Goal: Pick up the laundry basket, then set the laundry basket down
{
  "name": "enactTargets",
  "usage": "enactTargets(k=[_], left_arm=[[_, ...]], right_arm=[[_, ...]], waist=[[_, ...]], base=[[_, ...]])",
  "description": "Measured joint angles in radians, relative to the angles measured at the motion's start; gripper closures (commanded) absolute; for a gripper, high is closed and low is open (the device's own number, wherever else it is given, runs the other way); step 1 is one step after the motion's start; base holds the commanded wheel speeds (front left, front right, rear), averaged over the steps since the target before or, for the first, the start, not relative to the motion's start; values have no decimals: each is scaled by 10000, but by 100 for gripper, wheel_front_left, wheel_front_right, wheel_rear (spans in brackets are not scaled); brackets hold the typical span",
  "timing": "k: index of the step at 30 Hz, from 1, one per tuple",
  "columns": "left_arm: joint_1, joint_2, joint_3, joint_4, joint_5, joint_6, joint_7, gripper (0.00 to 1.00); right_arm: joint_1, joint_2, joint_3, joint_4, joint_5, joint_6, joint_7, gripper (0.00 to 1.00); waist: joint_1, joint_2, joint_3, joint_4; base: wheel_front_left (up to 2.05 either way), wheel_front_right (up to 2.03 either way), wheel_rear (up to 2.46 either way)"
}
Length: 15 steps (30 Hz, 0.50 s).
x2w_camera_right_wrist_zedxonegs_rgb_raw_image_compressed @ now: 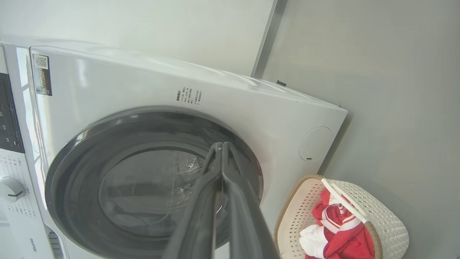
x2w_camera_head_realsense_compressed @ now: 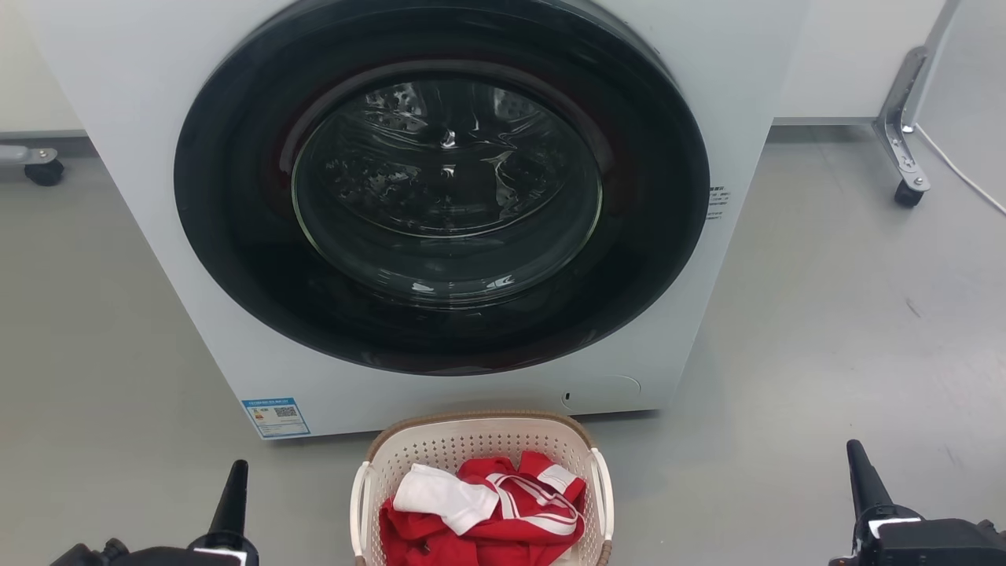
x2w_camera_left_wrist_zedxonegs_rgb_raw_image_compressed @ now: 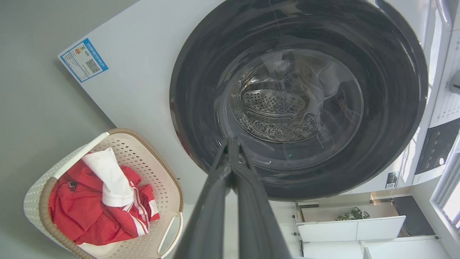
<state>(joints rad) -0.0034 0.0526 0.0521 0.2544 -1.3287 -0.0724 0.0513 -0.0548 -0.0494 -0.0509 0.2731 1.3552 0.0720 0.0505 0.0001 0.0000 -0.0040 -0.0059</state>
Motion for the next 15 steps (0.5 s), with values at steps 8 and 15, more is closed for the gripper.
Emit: enactTargets(k=[8,15], left_arm=[[-353,-58,134,184,-1183,-257,280,100],[-624,-71,337,314,-2222,-433,527,100]], right_arm=[[-81,27,-366,148,1093,192,278,100],[-210,40,-686,224,1985,393,520,100]], waist=[[0,0,26,26],[-1,1,49,50]], base=[[0,0,0],[0,0,0]])
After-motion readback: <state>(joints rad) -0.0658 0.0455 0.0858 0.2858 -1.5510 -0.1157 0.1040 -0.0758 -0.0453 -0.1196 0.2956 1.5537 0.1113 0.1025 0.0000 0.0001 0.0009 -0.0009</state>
